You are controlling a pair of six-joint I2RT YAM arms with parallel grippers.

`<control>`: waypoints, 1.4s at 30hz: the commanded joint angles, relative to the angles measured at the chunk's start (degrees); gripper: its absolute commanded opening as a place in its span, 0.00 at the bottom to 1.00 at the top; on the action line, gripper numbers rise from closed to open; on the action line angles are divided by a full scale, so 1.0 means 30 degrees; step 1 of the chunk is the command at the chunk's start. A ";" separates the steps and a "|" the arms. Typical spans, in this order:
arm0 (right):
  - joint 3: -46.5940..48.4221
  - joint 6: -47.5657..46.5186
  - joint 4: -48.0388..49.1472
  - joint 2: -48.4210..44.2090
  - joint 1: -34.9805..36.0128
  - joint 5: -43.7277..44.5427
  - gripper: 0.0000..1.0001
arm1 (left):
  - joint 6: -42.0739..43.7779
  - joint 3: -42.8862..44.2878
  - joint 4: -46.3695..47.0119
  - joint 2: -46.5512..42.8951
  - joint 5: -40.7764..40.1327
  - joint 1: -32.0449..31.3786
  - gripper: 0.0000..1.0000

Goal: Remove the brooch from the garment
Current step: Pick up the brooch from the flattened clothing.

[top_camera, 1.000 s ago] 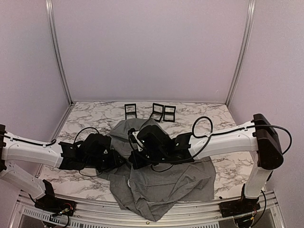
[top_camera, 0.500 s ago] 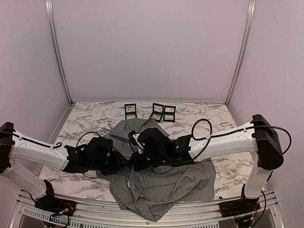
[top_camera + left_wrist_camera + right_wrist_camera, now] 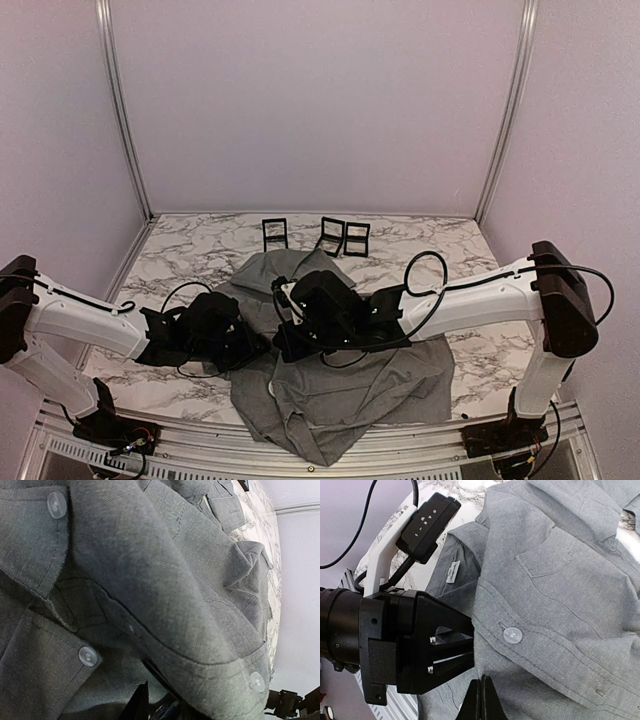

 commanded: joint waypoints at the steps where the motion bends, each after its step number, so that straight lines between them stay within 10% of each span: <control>1: -0.0074 0.0171 0.0212 -0.0374 0.0272 -0.0271 0.00 | -0.0040 -0.0473 -0.0385 -0.0175 -0.0078 -0.0077 0.20; 42: -0.0463 0.0603 0.0420 0.0400 0.0457 -0.0697 0.00 | -0.0190 -0.0517 -0.0324 0.0691 0.0485 -0.0040 0.12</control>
